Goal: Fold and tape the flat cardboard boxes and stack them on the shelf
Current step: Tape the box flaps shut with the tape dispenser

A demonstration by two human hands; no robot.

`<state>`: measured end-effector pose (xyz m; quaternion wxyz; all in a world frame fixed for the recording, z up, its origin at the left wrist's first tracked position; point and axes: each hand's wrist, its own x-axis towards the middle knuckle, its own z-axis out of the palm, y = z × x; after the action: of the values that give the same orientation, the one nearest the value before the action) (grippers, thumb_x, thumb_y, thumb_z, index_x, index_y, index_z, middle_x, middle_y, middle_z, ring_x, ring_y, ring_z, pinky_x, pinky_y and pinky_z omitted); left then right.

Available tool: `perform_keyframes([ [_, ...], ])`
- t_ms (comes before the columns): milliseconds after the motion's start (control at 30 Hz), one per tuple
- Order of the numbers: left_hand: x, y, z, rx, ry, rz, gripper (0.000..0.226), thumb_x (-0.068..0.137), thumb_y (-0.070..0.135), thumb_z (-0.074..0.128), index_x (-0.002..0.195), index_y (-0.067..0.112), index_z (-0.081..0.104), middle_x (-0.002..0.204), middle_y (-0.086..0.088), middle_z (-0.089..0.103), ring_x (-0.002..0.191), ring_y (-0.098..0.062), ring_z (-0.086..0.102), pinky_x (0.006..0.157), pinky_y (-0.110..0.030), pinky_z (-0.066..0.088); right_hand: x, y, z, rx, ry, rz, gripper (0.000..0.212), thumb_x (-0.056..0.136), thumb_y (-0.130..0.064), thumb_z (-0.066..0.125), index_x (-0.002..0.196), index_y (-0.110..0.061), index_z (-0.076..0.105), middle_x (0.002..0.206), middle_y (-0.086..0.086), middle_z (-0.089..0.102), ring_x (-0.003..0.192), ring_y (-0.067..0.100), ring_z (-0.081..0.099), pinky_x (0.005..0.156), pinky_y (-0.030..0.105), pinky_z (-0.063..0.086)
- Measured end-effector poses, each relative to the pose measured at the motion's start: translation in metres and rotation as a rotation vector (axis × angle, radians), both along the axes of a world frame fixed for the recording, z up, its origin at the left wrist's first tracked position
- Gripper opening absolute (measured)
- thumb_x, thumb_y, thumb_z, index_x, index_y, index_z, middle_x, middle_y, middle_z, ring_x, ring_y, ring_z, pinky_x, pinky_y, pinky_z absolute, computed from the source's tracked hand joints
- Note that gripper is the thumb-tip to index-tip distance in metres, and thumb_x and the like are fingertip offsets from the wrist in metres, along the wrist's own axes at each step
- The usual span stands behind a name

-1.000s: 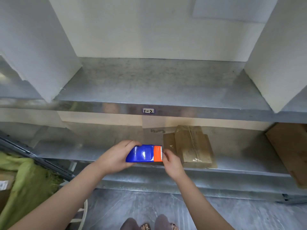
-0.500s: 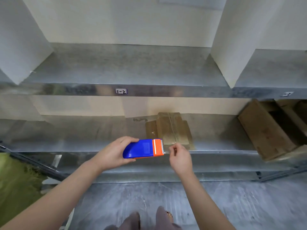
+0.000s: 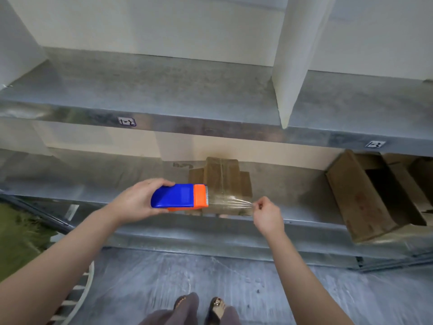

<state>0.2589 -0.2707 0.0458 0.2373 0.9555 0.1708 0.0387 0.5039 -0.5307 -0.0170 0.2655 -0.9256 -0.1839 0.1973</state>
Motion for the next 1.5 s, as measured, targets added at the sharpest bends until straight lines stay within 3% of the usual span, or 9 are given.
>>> perform_keyframes([
  [233,0.007,0.02,0.003,0.053,0.108,0.053,0.063,0.075,0.037,0.079,0.13,0.025,0.052,0.126,0.007,0.057,0.114,-0.014,0.054,0.093,-0.024,0.04,0.021,0.0,-0.016,-0.05,0.101,0.024,0.011,0.096,-0.023,0.046,0.092,-0.02,0.056,0.098,0.009,0.068,0.085,0.032,0.069,0.08,0.036,0.055],
  [600,0.014,0.012,-0.032,0.098,0.247,0.103,0.065,0.076,0.05,0.072,0.133,0.032,0.045,0.127,0.01,0.054,0.114,-0.012,0.052,0.082,-0.03,0.049,0.014,0.02,-0.049,-0.076,0.124,0.068,0.026,0.098,-0.033,0.049,0.105,-0.015,0.066,0.098,0.009,0.071,0.096,0.03,0.065,0.075,0.031,0.049],
  [833,0.023,0.003,-0.033,0.162,0.215,0.067,0.06,0.079,0.049,0.069,0.132,0.032,0.046,0.124,0.012,0.054,0.114,-0.012,0.052,0.079,-0.031,0.051,0.0,0.024,-0.056,0.012,0.079,-0.028,0.01,0.09,-0.033,0.057,0.095,-0.025,0.06,0.089,0.001,0.07,0.09,0.029,0.065,0.069,0.031,0.048],
  [933,0.024,0.002,-0.031,0.179,0.194,0.058,0.057,0.079,0.048,0.069,0.13,0.033,0.048,0.121,0.012,0.055,0.112,-0.012,0.053,0.077,-0.031,0.051,0.0,0.019,-0.056,0.036,0.064,-0.062,0.03,0.088,-0.039,0.063,0.111,-0.022,0.053,0.095,0.002,0.067,0.092,0.028,0.064,0.07,0.032,0.046],
  [1033,0.025,0.002,-0.029,0.174,0.177,0.062,0.057,0.078,0.046,0.07,0.129,0.032,0.05,0.121,0.011,0.055,0.111,-0.013,0.054,0.076,-0.03,0.05,-0.002,0.016,-0.055,0.087,0.022,0.069,0.024,0.089,-0.025,0.065,0.111,-0.022,0.055,0.097,0.001,0.066,0.094,0.024,0.065,0.072,0.03,0.048],
  [1133,0.025,0.001,-0.029,0.161,0.16,0.061,0.056,0.077,0.046,0.071,0.128,0.032,0.05,0.12,0.012,0.056,0.11,-0.014,0.054,0.074,-0.028,0.049,-0.01,0.01,-0.051,0.222,0.04,0.217,0.044,0.087,-0.008,0.062,0.127,-0.021,0.052,0.116,-0.001,0.065,0.11,0.018,0.062,0.091,0.031,0.052],
  [1300,0.022,0.001,-0.029,0.15,0.151,0.058,0.058,0.078,0.046,0.071,0.129,0.03,0.049,0.122,0.011,0.055,0.111,-0.014,0.054,0.075,-0.028,0.049,-0.012,0.019,-0.036,0.332,0.08,0.307,0.065,0.09,-0.046,0.061,0.148,-0.042,0.031,0.151,-0.013,0.037,0.13,0.005,0.043,0.103,0.019,0.038],
  [1400,0.018,0.003,-0.031,0.154,0.147,0.049,0.058,0.077,0.042,0.073,0.129,0.029,0.051,0.122,0.009,0.055,0.112,-0.014,0.053,0.075,-0.029,0.049,-0.015,0.034,-0.034,0.216,0.066,0.328,0.067,0.09,-0.043,0.064,0.147,-0.046,0.031,0.159,-0.008,0.024,0.114,0.014,0.061,0.103,0.026,0.044],
  [1500,0.005,0.013,-0.033,0.161,0.168,0.024,0.061,0.078,0.039,0.074,0.132,0.029,0.05,0.124,0.008,0.054,0.114,-0.014,0.052,0.078,-0.03,0.051,-0.012,0.041,-0.036,0.209,0.139,0.253,0.068,0.086,-0.032,0.071,0.141,-0.053,0.037,0.157,-0.012,0.027,0.114,0.014,0.06,0.106,0.028,0.043],
])
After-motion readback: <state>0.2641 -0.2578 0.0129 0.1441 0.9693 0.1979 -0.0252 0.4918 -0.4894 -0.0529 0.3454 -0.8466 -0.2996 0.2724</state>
